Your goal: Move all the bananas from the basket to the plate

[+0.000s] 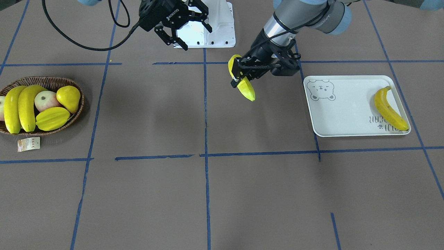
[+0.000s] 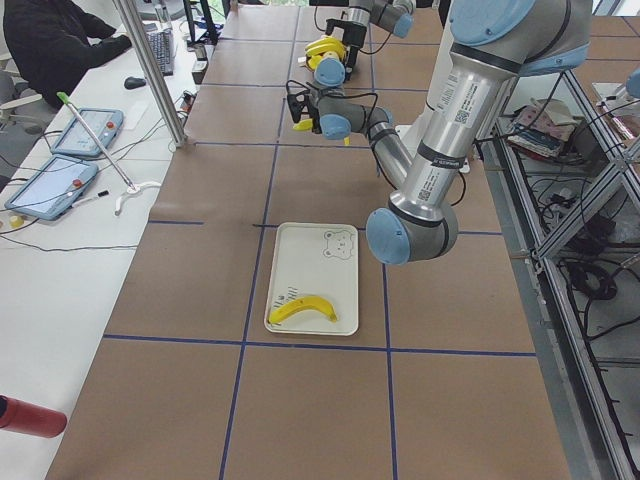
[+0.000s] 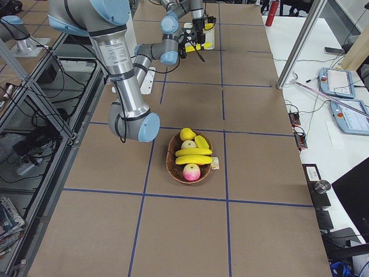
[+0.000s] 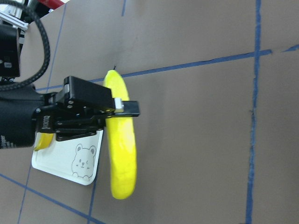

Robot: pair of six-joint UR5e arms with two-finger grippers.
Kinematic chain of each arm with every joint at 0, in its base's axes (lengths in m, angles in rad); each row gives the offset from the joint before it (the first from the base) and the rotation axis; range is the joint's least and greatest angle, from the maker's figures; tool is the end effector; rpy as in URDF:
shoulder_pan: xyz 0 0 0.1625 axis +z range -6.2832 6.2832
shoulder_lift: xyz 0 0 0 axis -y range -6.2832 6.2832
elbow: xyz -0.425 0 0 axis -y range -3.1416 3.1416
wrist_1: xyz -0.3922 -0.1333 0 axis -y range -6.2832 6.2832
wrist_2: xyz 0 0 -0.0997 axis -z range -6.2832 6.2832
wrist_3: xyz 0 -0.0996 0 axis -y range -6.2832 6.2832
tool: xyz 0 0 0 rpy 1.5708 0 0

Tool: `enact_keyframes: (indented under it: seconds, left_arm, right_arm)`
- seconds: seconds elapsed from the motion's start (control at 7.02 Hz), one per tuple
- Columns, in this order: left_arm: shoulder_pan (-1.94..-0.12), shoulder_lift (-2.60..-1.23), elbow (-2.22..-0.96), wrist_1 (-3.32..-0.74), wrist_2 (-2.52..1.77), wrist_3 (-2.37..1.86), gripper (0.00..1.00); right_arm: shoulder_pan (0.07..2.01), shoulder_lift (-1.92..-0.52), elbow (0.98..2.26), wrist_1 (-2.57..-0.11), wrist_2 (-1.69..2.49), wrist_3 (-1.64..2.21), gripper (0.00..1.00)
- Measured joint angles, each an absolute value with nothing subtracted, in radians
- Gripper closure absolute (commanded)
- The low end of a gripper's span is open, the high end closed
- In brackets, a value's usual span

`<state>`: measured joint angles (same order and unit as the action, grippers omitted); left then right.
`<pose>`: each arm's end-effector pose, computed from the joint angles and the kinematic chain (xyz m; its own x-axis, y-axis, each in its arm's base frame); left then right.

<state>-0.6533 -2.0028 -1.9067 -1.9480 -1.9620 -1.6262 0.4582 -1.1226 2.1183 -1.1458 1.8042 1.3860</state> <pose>0.4067 -0.4313 0.2232 0.3116 -0.3029 -0.9006 0.3039 0.9298 -0.2076 -0.4070 -0.3237 0.1323 0.1732 -0.1139 0.9783 -0.1968 0.9693 0.1477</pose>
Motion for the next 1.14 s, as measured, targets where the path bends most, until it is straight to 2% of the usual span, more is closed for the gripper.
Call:
enact_keyframes:
  seconds: [0.71, 1.14]
  left_arm:
    - [-0.832, -1.620, -1.892, -1.840, -1.957, -1.252, 1.00]
    - [-0.956, -1.563, -1.783, -1.850, -1.960, -1.044, 1.00]
  right_arm:
    - [0.540, -1.151, 2.155, -1.341, 1.812, 1.373, 0.00]
    - [0.573, -1.264, 2.209, -1.352, 1.826, 1.323, 0.00]
